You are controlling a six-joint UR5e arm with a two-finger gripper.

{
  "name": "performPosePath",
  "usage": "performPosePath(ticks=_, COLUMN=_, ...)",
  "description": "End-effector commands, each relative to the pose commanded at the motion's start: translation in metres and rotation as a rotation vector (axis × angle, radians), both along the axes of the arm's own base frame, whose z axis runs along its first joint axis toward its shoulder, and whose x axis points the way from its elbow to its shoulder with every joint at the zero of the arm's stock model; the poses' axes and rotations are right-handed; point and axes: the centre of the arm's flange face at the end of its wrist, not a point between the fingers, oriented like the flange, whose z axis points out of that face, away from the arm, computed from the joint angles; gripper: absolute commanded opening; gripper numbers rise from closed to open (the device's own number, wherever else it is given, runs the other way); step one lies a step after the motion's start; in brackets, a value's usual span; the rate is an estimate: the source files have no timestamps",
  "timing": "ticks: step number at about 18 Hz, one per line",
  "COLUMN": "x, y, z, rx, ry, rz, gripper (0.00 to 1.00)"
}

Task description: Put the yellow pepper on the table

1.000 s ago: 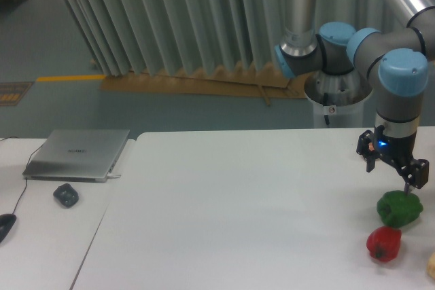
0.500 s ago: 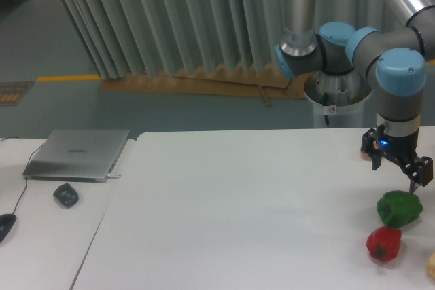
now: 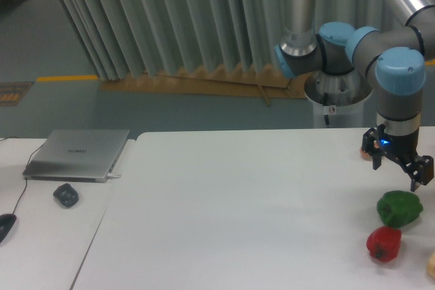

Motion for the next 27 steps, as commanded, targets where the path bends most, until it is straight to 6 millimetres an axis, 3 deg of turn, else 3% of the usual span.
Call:
performPosePath(ticks=19, x=-0.008, y=-0.009, z=0.006, rx=0.008, ry=0.011, rz=0.011, gripper=1.00)
performPosePath(ticks=23, x=-0.032, y=-0.031, z=0.009, rx=-0.032, ry=0.036, rz=-0.067, gripper=1.00)
performPosePath(ticks=27, x=-0.066, y=-0.069, z=0.012, rx=-0.061, ry=0.033, rz=-0.211, gripper=1.00)
